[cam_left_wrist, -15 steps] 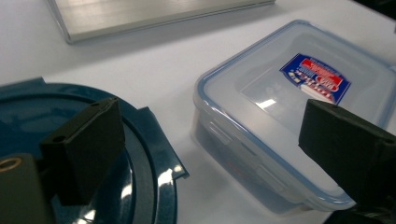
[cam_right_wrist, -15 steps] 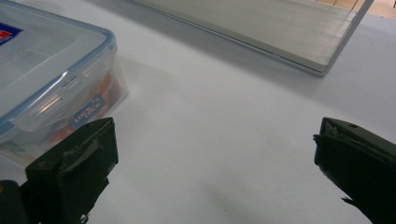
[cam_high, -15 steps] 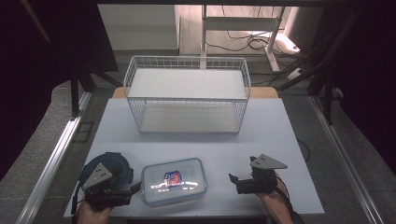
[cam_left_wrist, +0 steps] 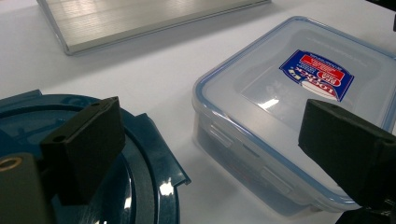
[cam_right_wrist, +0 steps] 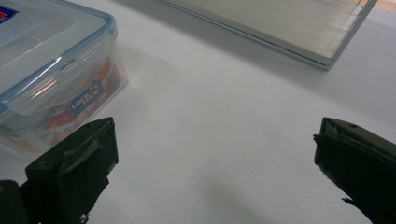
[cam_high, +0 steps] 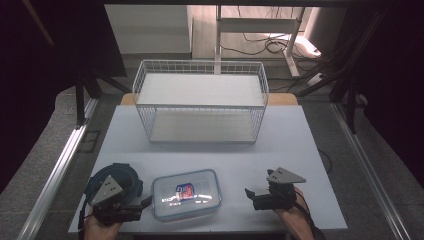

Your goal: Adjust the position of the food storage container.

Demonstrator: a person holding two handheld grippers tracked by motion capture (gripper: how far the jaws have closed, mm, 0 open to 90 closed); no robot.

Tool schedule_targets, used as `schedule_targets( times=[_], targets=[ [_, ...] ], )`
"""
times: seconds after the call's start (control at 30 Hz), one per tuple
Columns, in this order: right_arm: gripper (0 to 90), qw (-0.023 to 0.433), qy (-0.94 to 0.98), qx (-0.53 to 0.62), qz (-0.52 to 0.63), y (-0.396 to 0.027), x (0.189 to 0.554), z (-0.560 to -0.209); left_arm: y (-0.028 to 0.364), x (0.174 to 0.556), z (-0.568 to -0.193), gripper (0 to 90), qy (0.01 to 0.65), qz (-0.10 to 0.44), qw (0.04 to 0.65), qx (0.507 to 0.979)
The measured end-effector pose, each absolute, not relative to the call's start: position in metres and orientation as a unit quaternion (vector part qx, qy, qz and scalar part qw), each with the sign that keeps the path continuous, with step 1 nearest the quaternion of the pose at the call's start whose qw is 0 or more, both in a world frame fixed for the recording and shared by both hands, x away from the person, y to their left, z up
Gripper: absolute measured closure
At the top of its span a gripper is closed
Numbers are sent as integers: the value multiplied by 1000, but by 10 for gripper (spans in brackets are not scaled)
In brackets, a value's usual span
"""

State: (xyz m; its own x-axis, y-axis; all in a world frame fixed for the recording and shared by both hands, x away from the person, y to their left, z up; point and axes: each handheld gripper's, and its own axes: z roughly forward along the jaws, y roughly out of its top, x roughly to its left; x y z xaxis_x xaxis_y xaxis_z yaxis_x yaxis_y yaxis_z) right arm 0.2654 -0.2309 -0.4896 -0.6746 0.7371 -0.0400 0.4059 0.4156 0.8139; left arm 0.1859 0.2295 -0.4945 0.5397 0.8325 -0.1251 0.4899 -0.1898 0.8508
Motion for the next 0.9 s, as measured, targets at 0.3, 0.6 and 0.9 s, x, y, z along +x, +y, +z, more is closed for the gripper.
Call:
schedule_targets(
  times=[0.3, 0.6, 0.9],
  targets=[
    [0, 205, 819, 351, 405, -230, 265, -490, 231, 187, -495, 67, 440, 174, 472, 744],
    [0, 207, 817, 352, 408, -228, 265, -489, 229, 186, -492, 61, 435, 166, 481, 743],
    [0, 207, 819, 353, 402, -228, 265, -489, 223, 183, -490, 100, 439, 173, 463, 750]
  ],
)
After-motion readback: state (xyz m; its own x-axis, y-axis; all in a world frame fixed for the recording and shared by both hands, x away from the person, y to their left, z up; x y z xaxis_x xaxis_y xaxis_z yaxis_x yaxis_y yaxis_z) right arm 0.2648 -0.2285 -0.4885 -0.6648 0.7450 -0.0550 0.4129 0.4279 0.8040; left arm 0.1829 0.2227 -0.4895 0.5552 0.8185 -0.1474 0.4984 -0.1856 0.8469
